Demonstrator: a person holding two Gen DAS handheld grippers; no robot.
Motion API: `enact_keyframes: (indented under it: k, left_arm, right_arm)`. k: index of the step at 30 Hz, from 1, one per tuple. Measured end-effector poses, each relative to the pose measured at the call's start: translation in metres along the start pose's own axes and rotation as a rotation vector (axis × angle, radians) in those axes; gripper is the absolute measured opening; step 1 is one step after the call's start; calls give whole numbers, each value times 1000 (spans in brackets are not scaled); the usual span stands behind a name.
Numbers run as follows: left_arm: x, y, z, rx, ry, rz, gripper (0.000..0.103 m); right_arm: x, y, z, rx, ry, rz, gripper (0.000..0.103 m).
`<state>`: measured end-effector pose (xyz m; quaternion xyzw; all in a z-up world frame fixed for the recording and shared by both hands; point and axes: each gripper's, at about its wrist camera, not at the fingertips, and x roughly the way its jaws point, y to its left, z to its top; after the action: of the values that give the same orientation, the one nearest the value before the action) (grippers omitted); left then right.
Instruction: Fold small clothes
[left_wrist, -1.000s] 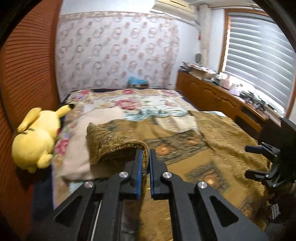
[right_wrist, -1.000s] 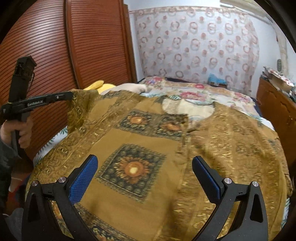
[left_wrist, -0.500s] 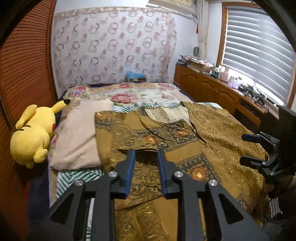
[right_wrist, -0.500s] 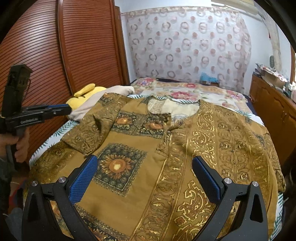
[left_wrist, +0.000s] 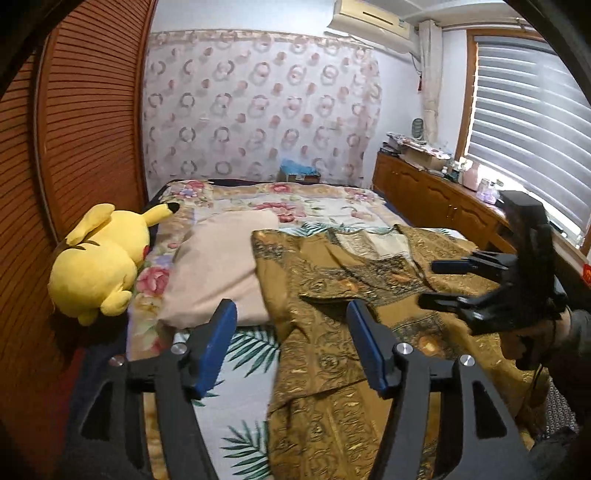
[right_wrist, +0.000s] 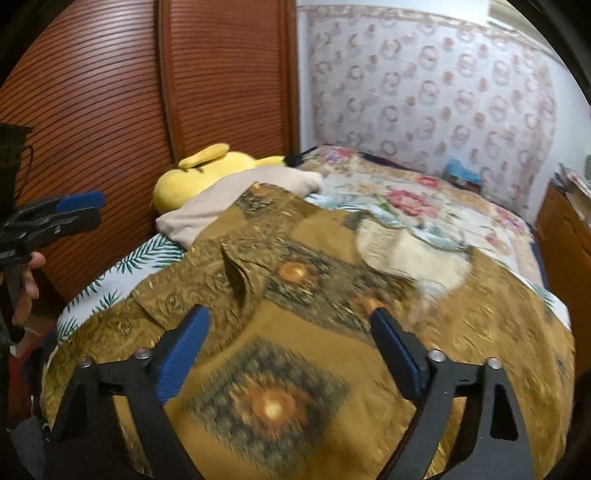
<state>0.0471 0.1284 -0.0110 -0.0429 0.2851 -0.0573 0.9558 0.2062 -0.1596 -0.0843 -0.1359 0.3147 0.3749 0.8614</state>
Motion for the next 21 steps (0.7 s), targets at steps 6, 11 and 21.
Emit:
enact_keyframes:
  k: [6,11,21]
  left_arm:
    - [1,9,-9,-12,9,22,66]
    - [4,11,-14,-21,20,26,68]
    - [18,1,-24,-8,49,-2,68]
  right_arm:
    - [60,17,17,-69,91,54,70]
    - [101,22,18,-105,177,19,70]
    - [106,-35,18,-6,194,-143,70]
